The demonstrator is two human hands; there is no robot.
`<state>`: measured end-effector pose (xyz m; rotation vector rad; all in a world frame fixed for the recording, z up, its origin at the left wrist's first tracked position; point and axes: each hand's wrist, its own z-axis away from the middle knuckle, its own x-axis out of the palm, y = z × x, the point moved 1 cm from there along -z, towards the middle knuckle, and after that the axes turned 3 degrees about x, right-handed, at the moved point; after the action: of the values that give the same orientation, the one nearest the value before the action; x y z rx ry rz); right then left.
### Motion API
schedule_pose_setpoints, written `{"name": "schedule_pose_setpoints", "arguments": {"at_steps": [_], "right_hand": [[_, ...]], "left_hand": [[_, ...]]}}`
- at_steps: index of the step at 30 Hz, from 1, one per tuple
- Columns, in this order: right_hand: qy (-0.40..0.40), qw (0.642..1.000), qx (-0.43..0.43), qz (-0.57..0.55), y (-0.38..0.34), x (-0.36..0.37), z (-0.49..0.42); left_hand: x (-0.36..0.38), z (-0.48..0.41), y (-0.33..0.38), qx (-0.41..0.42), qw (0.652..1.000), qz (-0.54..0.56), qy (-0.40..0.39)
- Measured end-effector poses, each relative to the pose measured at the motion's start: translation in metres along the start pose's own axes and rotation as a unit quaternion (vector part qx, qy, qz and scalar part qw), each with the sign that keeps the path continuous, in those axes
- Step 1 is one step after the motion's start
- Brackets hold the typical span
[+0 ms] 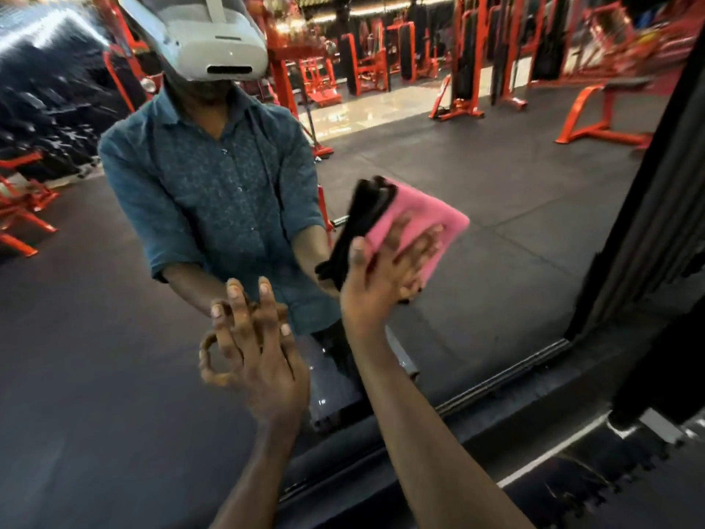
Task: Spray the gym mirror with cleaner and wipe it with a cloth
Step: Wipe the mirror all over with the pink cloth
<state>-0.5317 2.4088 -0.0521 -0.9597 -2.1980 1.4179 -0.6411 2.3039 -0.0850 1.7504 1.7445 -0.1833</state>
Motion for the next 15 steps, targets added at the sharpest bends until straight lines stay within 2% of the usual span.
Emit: {"name": "schedule_pose_setpoints", "arguments": {"at_steps": [2, 5, 6, 8, 10, 12, 13, 15], "right_hand": [[-0.034, 0.995, -0.097, 0.008, -0.008, 0.007, 0.009], [-0.018, 0.995, -0.098, 0.015, 0.029, 0.007, 0.019], [-0.002, 0.999, -0.048, 0.013, 0.059, 0.007, 0.026], [-0.022, 0.993, 0.117, -0.001, 0.123, 0.008, 0.048], [-0.156, 0.949, 0.273, 0.014, 0.176, 0.004, 0.074], [-0.218, 0.903, 0.371, -0.005, 0.195, 0.002, 0.086], [-0.194, 0.893, 0.405, -0.018, 0.184, 0.005, 0.089], [-0.103, 0.901, 0.421, -0.014, 0.136, 0.006, 0.082]], "left_hand": [[-0.001, 0.002, -0.005, 0.032, 0.999, -0.013, -0.004], [-0.003, -0.001, -0.011, 0.048, 0.998, -0.026, -0.022], [-0.002, -0.001, -0.013, 0.053, 0.998, -0.023, -0.028], [-0.001, 0.000, -0.018, 0.072, 0.996, -0.017, -0.043], [-0.002, 0.002, -0.024, 0.092, 0.995, 0.004, -0.038], [-0.008, 0.004, -0.033, 0.082, 0.996, 0.046, -0.012], [-0.014, 0.003, -0.041, 0.071, 0.996, 0.052, 0.006], [-0.024, -0.001, -0.058, 0.047, 0.998, 0.031, 0.035]]}}
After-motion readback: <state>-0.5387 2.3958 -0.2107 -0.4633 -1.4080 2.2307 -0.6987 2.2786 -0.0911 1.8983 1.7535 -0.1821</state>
